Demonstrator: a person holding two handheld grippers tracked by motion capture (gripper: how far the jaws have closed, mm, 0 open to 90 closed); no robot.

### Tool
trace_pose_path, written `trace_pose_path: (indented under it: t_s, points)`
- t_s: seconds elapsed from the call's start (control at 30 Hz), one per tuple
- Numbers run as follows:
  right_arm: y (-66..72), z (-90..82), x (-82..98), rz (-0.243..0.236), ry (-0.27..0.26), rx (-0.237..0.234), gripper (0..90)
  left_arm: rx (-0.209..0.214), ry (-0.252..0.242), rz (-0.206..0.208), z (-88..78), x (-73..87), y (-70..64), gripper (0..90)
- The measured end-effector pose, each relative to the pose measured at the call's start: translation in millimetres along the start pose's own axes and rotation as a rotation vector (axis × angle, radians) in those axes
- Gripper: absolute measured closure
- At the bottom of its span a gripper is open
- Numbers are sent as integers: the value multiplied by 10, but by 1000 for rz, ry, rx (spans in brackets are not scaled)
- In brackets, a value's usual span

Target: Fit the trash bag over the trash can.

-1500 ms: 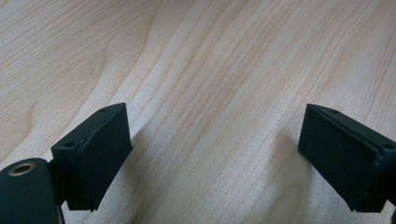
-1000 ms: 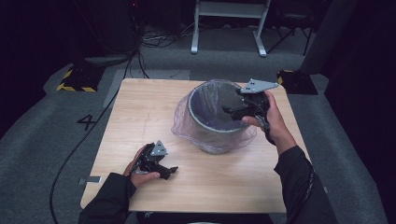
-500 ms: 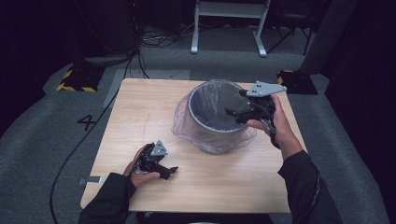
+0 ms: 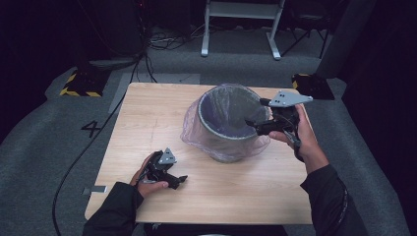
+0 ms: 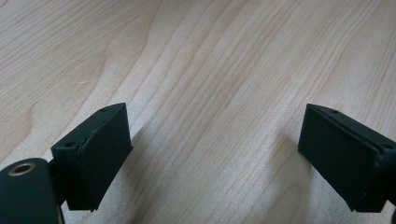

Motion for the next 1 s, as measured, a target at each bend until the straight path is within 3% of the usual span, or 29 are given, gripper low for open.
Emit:
trace_pose_path:
  t_s: [0.57,1.0]
  points:
    - [63,-258,175,-17,-1,-16,163,0,0,0,0,0,0,90]
    - [117,-329,331,-32,27,-24,162,0,0,0,0,0,0,90]
Point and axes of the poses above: each handheld gripper's, and its own axes: z roughly forward along the jaws, x roughly out of its underside, y roughly to its left, the point moved 3 cm from there along z, roughly forward along the jaws, and after that the axes turned 2 degrees about y, right-handed, at the moved point
